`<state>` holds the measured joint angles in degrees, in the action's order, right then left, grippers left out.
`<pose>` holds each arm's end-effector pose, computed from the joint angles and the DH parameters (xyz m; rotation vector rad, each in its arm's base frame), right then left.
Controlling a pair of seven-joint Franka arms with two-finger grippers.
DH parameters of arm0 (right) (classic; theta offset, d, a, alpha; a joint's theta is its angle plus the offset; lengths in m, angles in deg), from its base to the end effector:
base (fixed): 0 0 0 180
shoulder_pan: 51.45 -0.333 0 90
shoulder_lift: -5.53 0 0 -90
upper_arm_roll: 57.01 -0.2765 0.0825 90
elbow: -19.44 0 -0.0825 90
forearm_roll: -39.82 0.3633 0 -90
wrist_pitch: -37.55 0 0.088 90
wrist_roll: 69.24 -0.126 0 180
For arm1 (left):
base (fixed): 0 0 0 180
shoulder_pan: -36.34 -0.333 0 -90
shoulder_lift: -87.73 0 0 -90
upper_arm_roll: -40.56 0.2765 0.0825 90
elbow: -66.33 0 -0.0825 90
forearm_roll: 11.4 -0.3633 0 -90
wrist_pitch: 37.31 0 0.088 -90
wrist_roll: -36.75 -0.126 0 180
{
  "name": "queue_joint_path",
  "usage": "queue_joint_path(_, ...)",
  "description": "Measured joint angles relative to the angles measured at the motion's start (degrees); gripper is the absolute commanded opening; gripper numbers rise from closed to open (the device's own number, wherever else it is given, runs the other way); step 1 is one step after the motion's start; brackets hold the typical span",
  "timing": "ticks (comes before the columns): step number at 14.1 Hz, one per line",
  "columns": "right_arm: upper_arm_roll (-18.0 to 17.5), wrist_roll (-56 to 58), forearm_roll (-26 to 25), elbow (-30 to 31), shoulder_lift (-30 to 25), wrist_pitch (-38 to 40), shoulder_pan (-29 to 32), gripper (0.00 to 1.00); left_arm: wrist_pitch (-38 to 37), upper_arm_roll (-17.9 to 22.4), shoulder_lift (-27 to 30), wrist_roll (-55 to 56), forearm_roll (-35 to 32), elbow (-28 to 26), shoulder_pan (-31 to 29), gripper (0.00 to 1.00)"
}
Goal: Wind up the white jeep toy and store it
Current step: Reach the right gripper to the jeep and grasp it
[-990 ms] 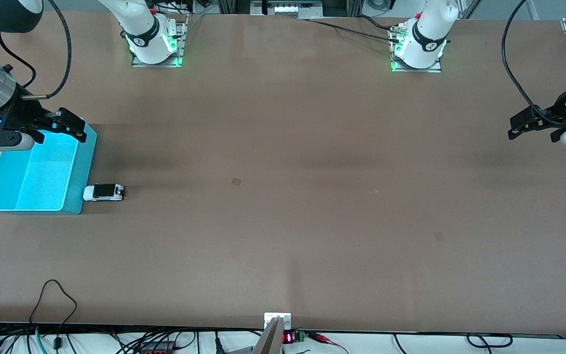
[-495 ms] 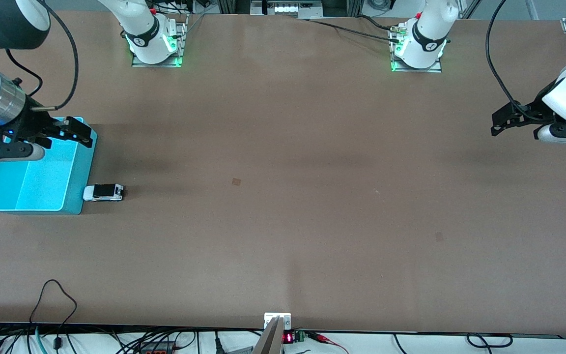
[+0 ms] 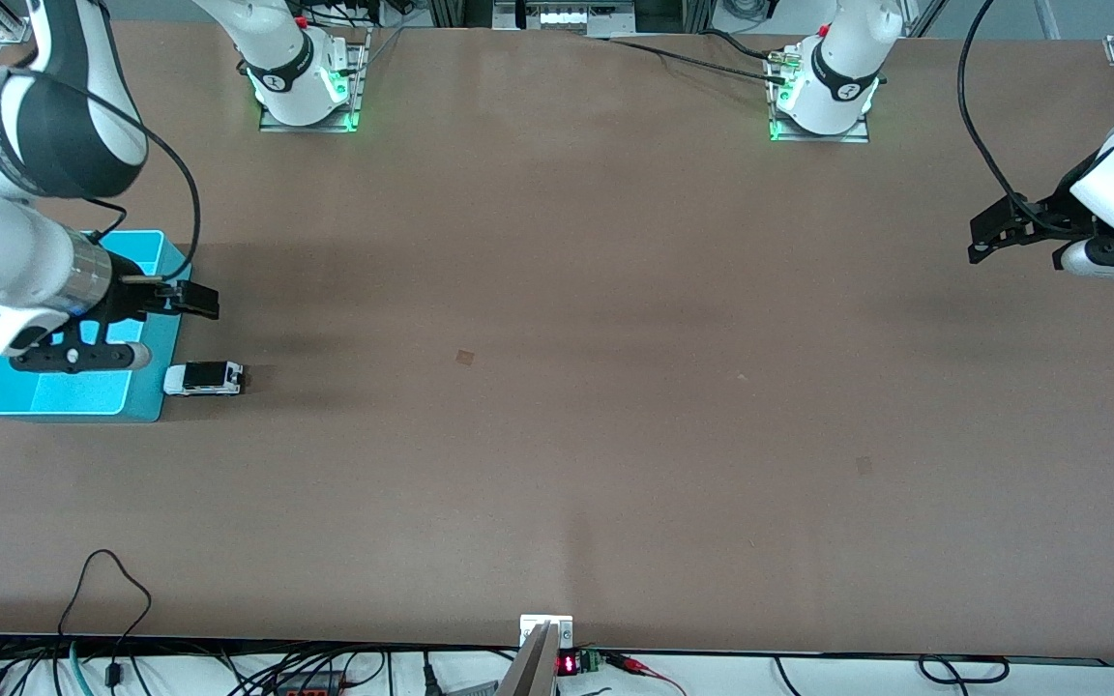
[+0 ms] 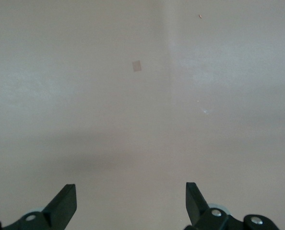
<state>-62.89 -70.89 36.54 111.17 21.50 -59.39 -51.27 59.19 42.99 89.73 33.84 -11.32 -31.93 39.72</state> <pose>0.5876 0.0477 0.4048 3.0865 0.1260 -0.2851 0.5314 -0.0087 0.5290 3.1370 -0.1055 0.0066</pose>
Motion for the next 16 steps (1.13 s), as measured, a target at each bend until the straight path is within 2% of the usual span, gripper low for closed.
queue_joint_path(5, 0.3, 22.6, -1.7, 0.1, 4.7, -0.2, 1.3, 1.0, -0.1, -0.1, 0.0, 0.0, 0.0, 0.0, -0.2, 1.0)
queue_joint_path(9, 0.5, 50.4, -1.7, 0.2, 8.0, -1.9, 2.7, 1.0, -0.2, -0.2, 0.0, 0.1, 0.0, 0.0, -0.2, 1.0)
queue_joint_path(13, 0.5, 69.2, -1.7, 0.6, 13.0, -6.3, 4.5, 1.0, -0.2, -0.3, 0.0, 0.1, 0.0, 0.0, -0.2, 1.0)
queue_joint_path(16, 0.6, 79.2, -1.7, 2.8, 14.2, -12.6, 6.2, 1.0, -0.2, -0.3, 0.0, 0.1, 0.0, 0.0, -0.2, 1.0)
